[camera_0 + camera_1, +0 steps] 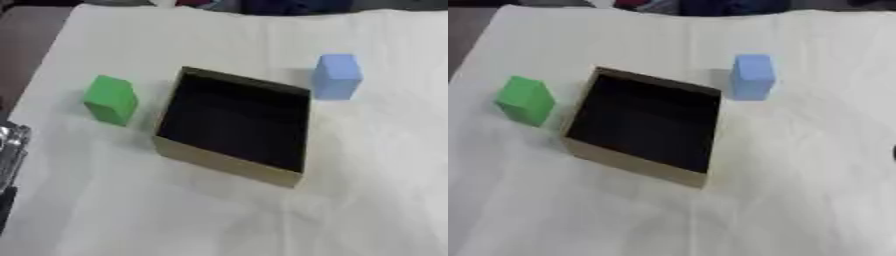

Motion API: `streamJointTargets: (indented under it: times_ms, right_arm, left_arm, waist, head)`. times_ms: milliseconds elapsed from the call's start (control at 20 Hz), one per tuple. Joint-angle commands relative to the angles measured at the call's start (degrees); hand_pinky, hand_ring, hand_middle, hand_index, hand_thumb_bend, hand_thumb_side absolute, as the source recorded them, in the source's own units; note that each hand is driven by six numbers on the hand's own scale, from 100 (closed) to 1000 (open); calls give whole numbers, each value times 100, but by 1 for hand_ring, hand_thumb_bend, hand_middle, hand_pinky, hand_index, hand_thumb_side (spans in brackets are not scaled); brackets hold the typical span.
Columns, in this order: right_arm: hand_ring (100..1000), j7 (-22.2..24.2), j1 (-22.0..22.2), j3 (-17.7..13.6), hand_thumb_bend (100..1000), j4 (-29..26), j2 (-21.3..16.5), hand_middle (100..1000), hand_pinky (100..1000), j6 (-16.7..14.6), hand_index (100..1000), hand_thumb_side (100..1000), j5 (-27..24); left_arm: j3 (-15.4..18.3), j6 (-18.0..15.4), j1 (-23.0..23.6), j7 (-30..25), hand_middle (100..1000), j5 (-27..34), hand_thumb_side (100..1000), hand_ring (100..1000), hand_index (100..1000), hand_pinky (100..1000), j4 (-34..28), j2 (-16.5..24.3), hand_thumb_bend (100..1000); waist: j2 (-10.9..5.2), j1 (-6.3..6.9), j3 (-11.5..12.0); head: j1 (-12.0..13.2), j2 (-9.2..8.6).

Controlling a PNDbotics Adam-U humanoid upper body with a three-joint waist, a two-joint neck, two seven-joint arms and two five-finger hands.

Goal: Pick up objects on the table and place them in the box.

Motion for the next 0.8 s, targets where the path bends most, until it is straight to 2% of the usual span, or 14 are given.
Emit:
streamJointTargets:
  times_ms: [50, 450, 800]
  right_arm:
    - [1000, 144, -365, 83, 921, 442, 81, 988, 1000, -57, 1000, 691, -13]
    - [1000, 344, -1296, 364, 881, 1705, 701, 983, 1000, -335, 1000, 741, 269]
    - [1000, 385, -1796, 490, 860, 2450, 1153, 994, 1000, -533, 1000, 788, 465]
  left_arm:
    - [-1, 10, -77, -16, 719, 11, 1000, 746, 804, 754, -89, 178, 159]
    - [-17, 21, -76, -34, 719, 21, 1000, 746, 801, 754, -89, 176, 158]
    - [-26, 24, -87, -46, 719, 37, 1000, 746, 799, 754, -89, 163, 158]
  waist:
    - [-108, 0, 8]
    - [-97, -3, 18]
    - [-86, 3, 37]
  head:
    - [-29, -35]
    - [-50, -41]
    - [-78, -61]
